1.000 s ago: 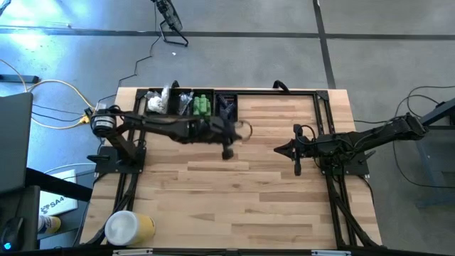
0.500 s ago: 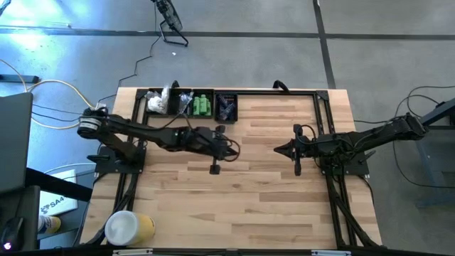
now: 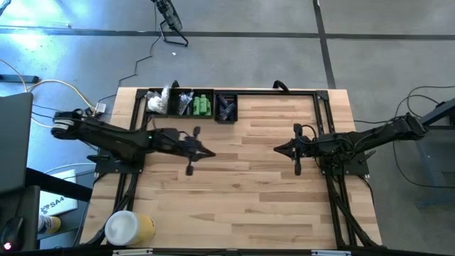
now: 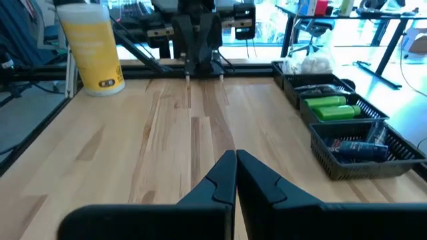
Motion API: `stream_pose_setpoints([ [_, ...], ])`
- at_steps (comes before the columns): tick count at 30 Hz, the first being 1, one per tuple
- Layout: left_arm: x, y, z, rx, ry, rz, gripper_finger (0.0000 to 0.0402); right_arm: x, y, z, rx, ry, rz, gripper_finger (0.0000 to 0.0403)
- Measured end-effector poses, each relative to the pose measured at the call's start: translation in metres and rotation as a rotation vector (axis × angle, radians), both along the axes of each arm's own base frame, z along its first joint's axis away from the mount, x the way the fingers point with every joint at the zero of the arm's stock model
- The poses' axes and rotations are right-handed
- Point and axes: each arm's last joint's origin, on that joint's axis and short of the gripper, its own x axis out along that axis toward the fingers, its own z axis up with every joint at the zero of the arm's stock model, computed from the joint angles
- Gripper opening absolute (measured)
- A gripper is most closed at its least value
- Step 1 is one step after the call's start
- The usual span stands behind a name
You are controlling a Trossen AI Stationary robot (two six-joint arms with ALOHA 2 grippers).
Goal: Pick & Place Travel size toiletries
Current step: Return to Home Position
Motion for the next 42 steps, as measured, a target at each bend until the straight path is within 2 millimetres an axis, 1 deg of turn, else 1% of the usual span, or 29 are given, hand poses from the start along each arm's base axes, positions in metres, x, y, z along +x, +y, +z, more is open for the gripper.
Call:
stream_pose_setpoints([
  [6,-0.035,0.001,-0.001,0.021,-0.02,-0.016,0.001,0.0,0.0,0.001,0.002,-0.007,0.001,0.0005],
  [16,-0.078,0.003,-0.01,0.011,-0.019,-0.038,0.001,0.0,0.0,0.001,0.012,-0.009,-0.001,0.0005],
  [24,-0.108,0.005,-0.008,0.01,-0.063,-0.039,0.001,0.0,0.0,0.001,0.013,-0.009,-0.002,0.0005],
  [31,-0.131,0.007,-0.01,0.016,-0.07,-0.04,0.001,0.0,0.0,0.001,0.013,-0.008,-0.001,0.0005],
  [42,-0.16,0.008,-0.01,0.015,-0.094,-0.04,0.001,0.0,0.0,0.001,0.013,-0.008,-0.002,0.0005],
])
